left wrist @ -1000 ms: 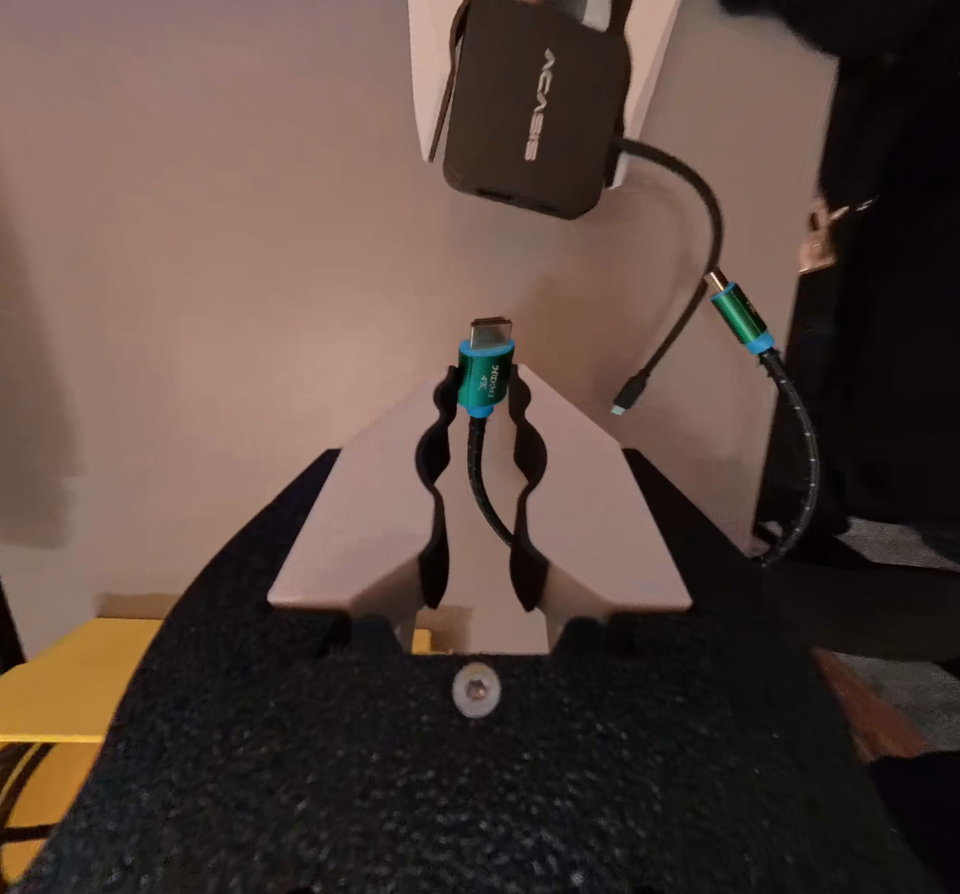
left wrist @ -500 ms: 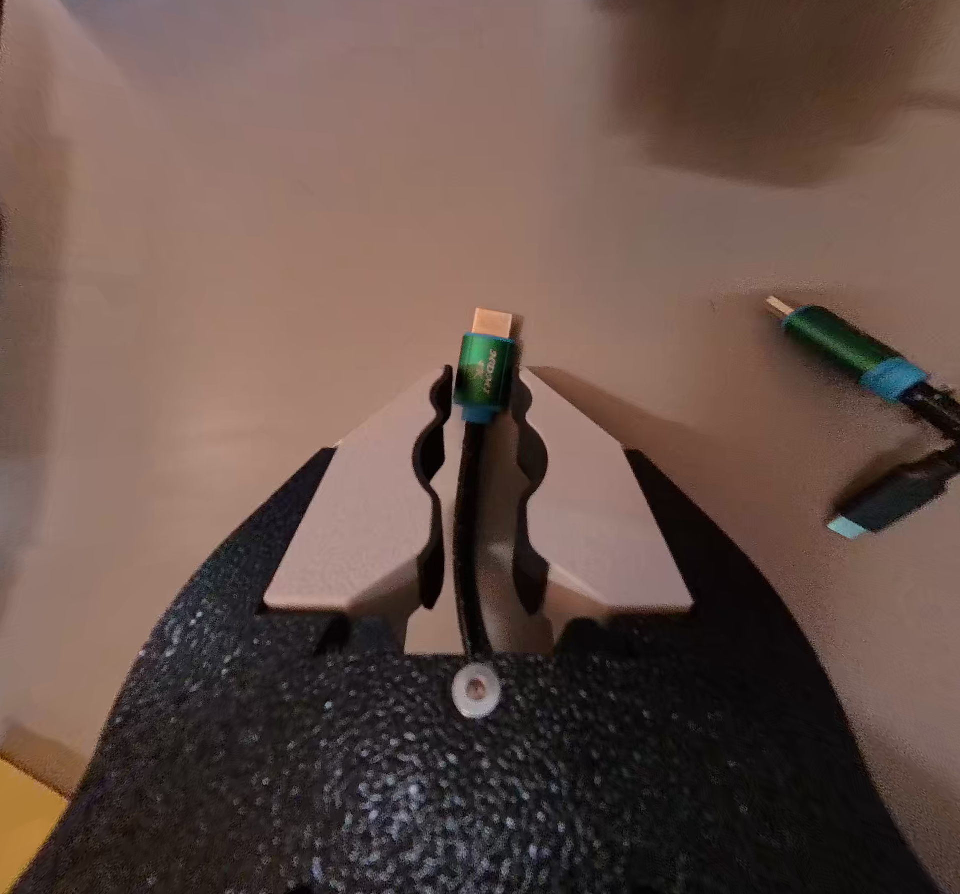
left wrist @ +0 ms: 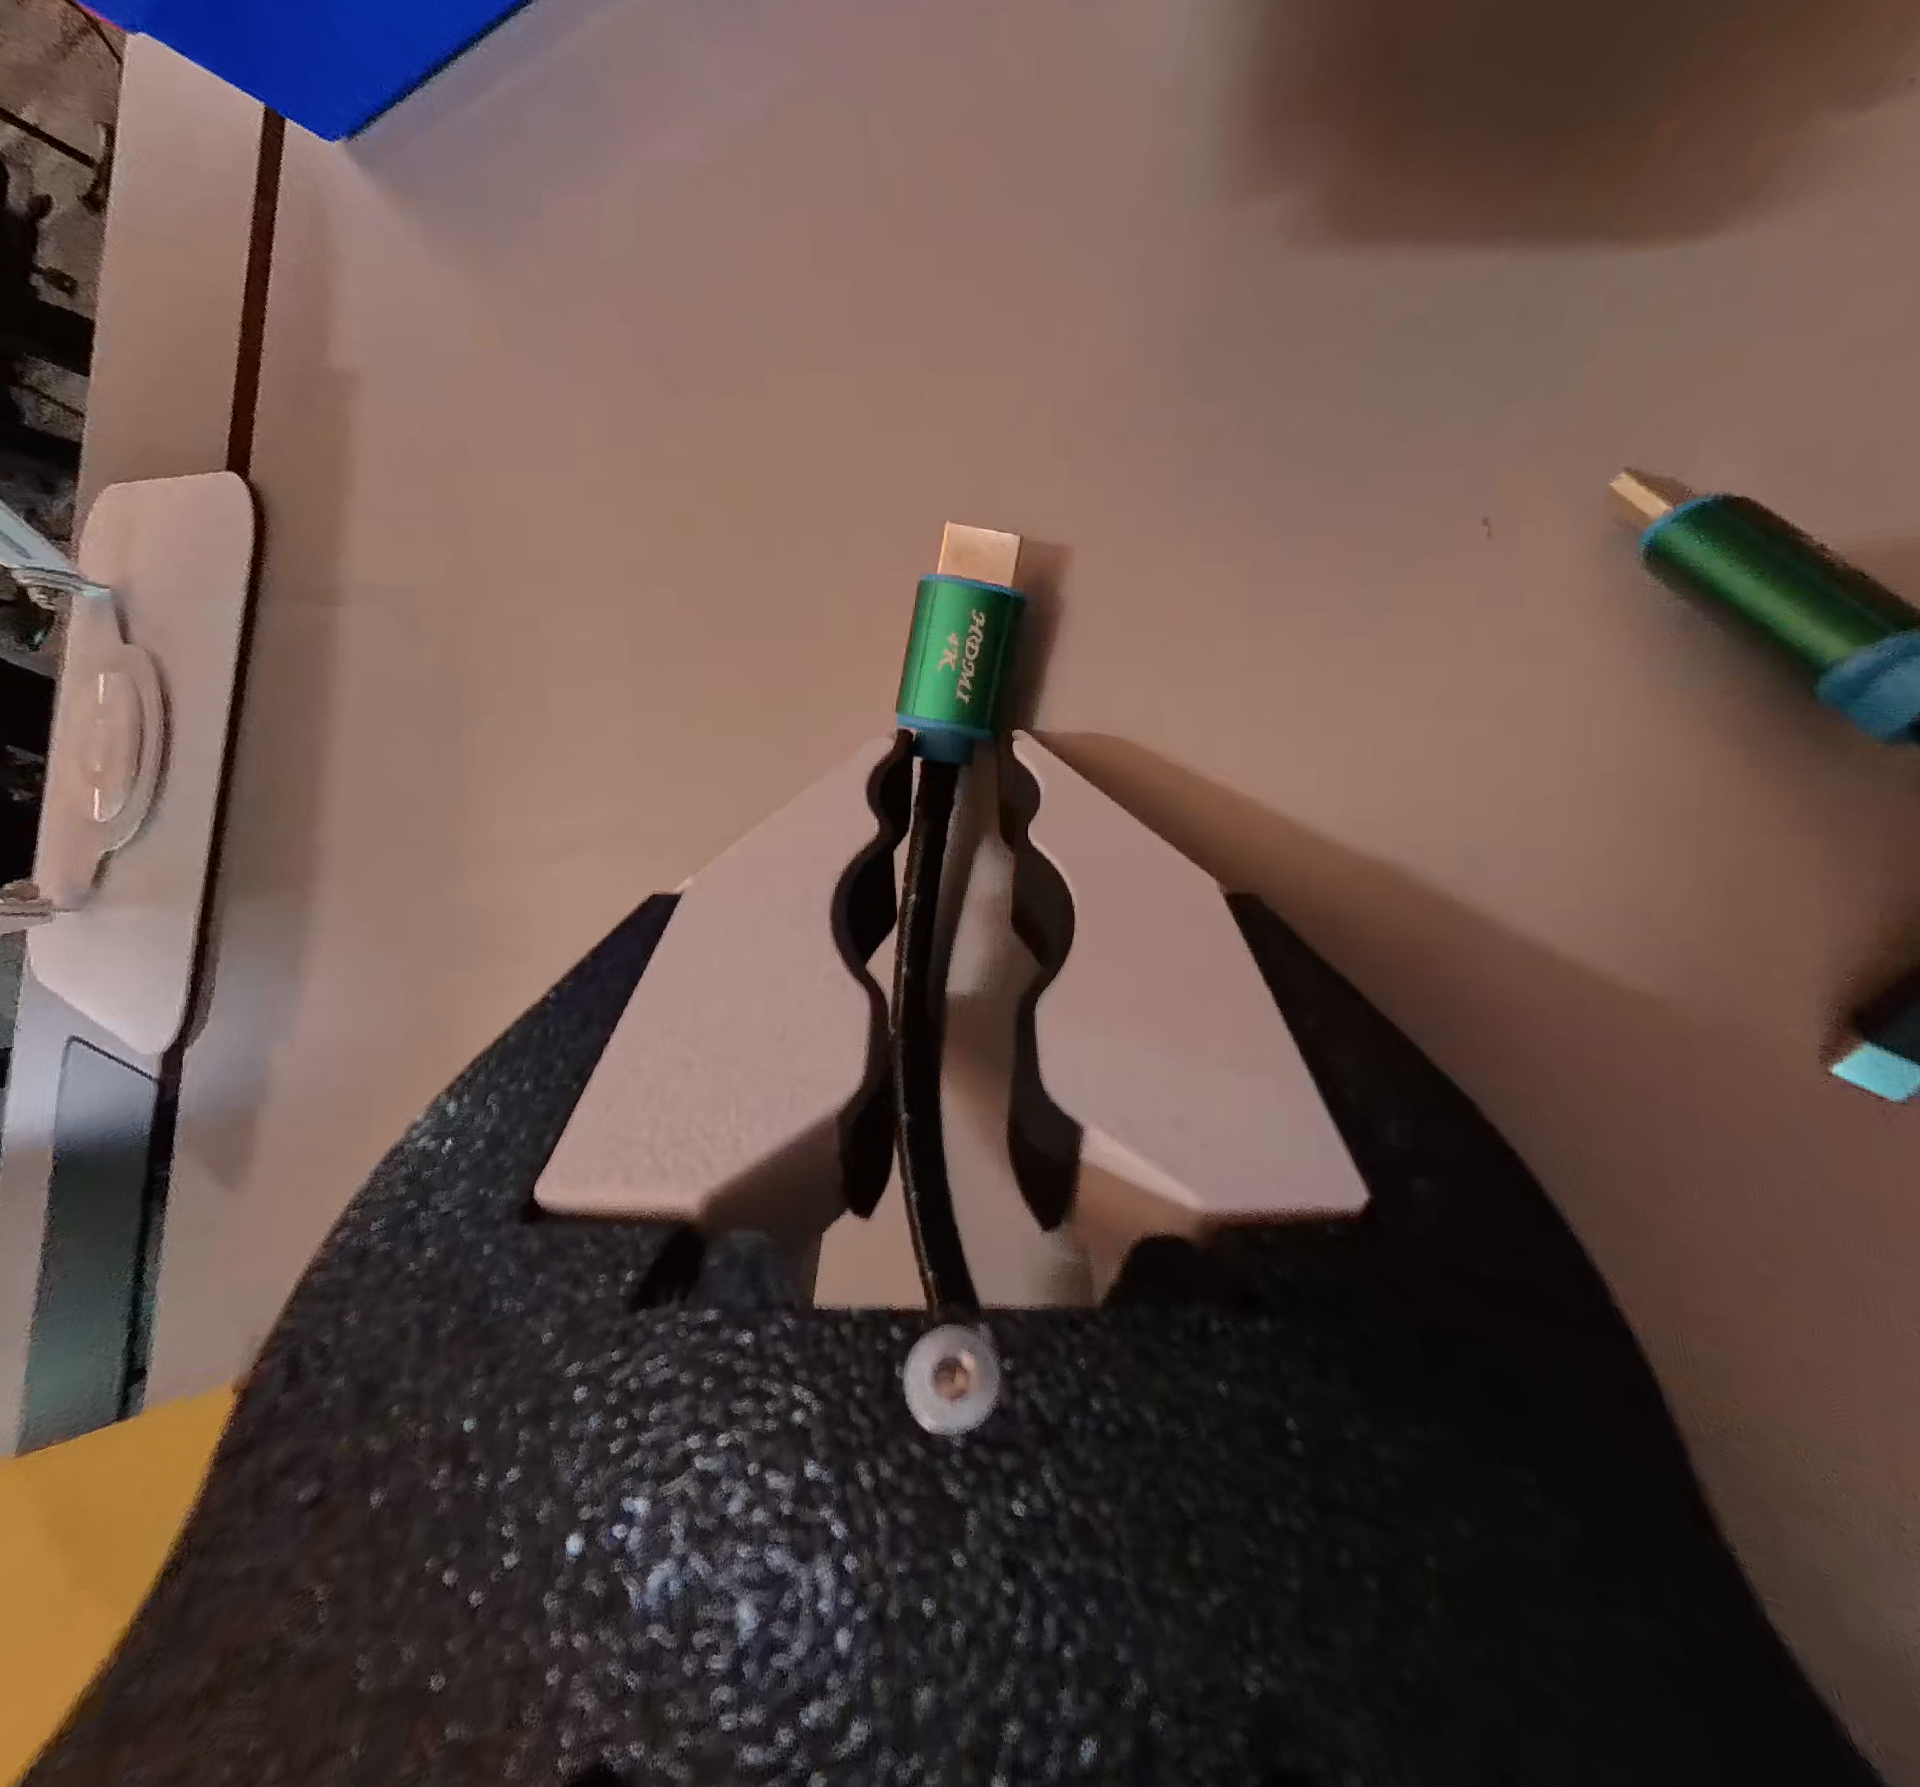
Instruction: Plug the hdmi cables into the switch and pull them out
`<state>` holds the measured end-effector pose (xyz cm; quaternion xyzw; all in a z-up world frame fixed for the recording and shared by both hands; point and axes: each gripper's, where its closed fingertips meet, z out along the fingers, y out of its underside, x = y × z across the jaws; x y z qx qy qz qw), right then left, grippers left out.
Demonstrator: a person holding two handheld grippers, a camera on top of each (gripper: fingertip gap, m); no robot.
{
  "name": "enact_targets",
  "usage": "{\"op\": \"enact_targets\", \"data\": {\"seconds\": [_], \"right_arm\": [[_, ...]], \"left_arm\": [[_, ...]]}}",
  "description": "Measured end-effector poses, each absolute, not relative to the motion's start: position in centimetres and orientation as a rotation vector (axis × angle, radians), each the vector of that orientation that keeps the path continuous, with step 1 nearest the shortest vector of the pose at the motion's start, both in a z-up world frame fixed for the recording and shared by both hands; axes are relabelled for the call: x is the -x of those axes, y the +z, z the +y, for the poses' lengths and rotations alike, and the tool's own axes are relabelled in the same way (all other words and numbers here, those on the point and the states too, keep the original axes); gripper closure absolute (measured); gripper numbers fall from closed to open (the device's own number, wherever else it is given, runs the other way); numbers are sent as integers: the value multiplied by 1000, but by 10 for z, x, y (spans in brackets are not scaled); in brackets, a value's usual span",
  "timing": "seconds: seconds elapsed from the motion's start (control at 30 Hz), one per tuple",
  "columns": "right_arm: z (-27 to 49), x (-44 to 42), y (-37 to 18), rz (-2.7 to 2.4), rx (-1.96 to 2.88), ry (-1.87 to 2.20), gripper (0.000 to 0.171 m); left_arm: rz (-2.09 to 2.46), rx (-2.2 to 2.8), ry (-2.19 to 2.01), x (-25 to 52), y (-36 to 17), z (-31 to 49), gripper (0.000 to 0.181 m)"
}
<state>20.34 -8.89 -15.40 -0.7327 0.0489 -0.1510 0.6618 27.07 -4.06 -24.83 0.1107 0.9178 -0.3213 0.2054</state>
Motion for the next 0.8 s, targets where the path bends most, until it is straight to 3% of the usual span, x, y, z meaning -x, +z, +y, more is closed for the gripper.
{"op": "enact_targets", "data": {"seconds": [0.47, 0.8], "right_arm": [[-89, -203, -154, 112, 1655, -336, 97], [-90, -205, -155, 117, 1664, -341, 97]], "left_arm": [[2641, -117, -1039, -277, -247, -40, 170], [2805, -54, -1145, -266, -211, -33, 174]]}}
